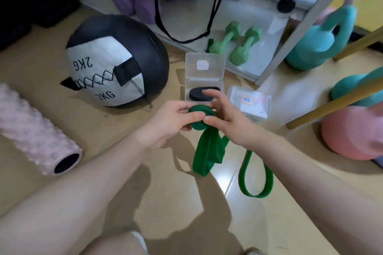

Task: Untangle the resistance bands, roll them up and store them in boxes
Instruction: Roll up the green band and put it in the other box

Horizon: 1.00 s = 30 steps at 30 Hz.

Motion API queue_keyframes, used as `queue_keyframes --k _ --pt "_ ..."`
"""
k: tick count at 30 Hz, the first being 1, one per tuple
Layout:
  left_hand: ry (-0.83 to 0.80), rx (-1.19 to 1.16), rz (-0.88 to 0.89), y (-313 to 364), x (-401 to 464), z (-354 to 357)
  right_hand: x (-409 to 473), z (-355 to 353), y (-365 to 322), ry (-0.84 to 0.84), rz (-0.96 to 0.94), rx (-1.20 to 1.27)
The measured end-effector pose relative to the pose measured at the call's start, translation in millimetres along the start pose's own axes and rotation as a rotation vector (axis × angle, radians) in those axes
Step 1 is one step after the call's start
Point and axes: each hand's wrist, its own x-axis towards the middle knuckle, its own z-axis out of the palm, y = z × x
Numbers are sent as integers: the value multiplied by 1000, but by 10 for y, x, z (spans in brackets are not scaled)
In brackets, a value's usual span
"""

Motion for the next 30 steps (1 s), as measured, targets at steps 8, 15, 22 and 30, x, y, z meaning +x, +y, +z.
queue_keyframes --k 8,15,22,30 --pt "115 -251 68 680 -201 -217 203 -150 -710 160 -3 158" --pt "46 -281 98 644 -209 -218 160 -246 -697 -11 -3 224" --pt "156 -331 -1 429 -201 -70 -8 10 -561 219 201 606" --pt "134 -619 -83 368 -186 193 -345 252 -600 485 102 454"
